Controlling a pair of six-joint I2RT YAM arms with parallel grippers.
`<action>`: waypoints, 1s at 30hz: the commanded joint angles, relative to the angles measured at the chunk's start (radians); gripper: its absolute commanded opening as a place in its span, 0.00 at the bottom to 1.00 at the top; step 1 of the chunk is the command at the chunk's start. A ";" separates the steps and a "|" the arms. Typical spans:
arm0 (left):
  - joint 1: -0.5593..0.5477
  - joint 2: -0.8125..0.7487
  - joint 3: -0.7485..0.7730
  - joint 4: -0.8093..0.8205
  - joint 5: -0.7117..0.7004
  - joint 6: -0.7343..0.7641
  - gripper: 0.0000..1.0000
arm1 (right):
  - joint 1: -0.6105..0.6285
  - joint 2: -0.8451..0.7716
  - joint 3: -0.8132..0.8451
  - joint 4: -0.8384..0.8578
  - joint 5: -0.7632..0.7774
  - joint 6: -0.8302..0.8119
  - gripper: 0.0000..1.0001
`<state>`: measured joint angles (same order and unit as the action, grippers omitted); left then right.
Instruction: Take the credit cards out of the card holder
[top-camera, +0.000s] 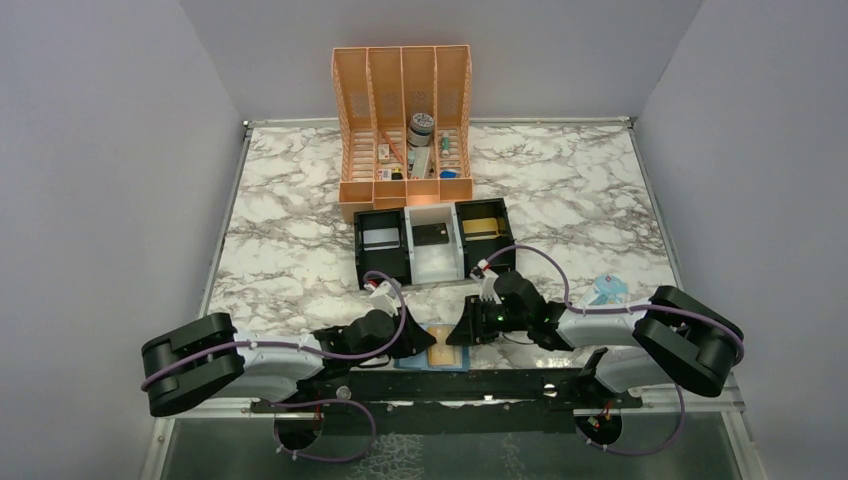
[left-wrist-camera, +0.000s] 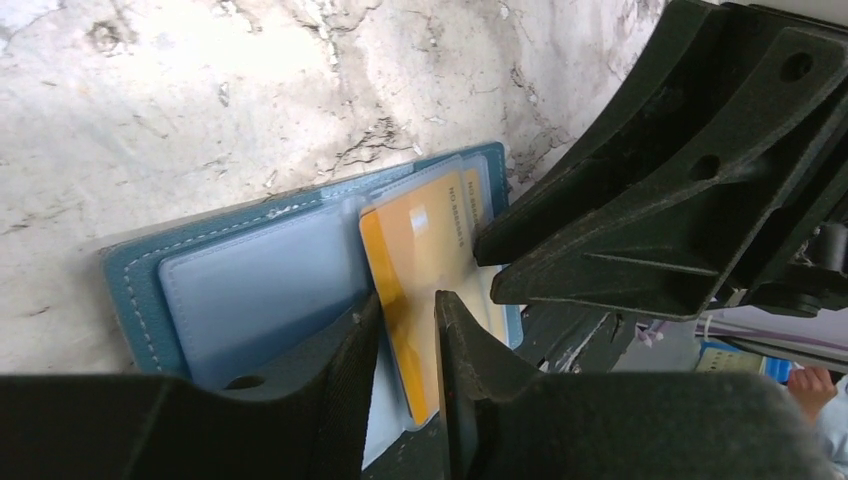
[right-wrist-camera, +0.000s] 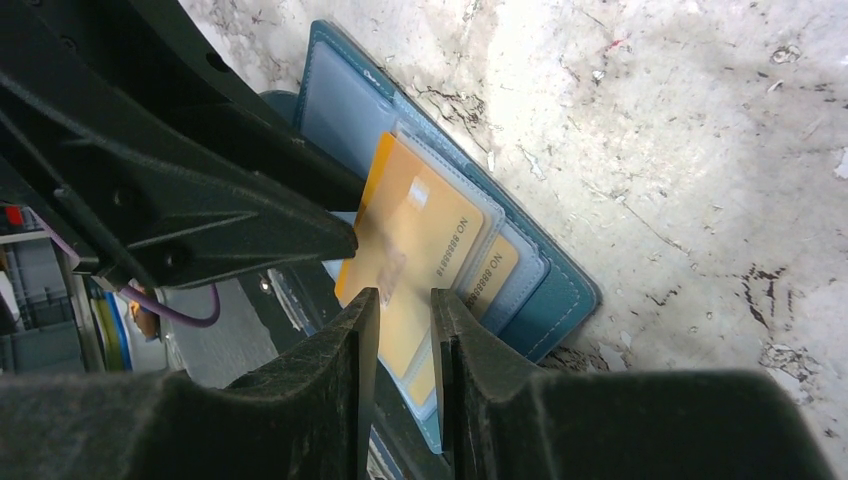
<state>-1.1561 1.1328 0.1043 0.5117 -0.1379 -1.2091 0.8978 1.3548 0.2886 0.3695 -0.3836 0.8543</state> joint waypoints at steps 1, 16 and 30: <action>-0.006 0.021 -0.024 0.067 0.036 -0.028 0.25 | 0.007 0.046 -0.039 -0.057 0.070 -0.018 0.27; -0.006 -0.092 -0.087 0.073 0.006 -0.055 0.00 | 0.007 0.034 -0.049 -0.078 0.101 -0.017 0.27; -0.005 -0.308 -0.097 -0.225 -0.071 -0.044 0.00 | 0.007 -0.002 -0.023 -0.126 0.102 -0.040 0.27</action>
<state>-1.1561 0.8913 0.0090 0.4320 -0.1543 -1.2659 0.8978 1.3495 0.2768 0.3901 -0.3717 0.8619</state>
